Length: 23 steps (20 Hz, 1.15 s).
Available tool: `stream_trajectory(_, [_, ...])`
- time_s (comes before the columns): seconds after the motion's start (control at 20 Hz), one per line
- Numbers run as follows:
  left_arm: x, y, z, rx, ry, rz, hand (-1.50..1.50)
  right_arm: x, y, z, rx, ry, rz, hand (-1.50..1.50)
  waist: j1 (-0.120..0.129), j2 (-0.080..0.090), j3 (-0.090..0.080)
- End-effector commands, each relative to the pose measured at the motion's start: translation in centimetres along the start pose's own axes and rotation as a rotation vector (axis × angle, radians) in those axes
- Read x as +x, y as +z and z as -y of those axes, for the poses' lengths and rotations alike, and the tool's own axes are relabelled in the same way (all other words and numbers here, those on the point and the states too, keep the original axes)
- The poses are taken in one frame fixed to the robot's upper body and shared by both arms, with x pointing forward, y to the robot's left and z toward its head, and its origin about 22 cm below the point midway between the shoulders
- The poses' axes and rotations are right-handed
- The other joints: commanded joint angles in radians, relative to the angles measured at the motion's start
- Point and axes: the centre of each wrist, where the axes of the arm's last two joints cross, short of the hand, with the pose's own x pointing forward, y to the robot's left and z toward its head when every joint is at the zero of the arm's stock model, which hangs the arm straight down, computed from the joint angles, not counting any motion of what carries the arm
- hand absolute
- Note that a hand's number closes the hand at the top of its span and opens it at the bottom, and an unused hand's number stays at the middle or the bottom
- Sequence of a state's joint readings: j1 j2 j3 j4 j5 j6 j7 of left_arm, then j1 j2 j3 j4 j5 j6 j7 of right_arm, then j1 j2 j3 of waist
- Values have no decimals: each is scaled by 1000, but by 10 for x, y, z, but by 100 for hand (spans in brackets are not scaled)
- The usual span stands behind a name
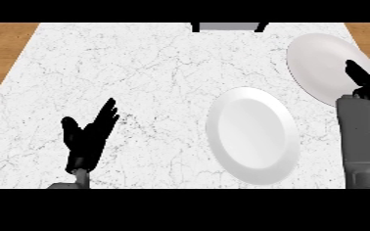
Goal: Pick the bell pepper from the plate and place it in the plate
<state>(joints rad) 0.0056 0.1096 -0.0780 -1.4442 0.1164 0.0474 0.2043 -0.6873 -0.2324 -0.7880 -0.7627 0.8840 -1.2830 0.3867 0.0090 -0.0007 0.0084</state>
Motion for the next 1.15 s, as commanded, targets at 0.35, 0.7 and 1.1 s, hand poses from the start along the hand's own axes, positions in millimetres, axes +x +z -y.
stream_trajectory(0.35, [-2, 9, -2, 20, 8, -49, 0, -45, 65, 57, 232, -124, 5, -150, -12, -2, -8])
stream_trajectory(0.7, [-1, -3, 13, 7, 13, -38, 0, -80, 102, 81, 286, -41, 19, -150, -11, -1, -9])
stream_trajectory(1.1, [-6, -6, -16, 13, 4, -26, 0, -79, 117, 92, 282, -25, 1, -150, -11, 0, -9])
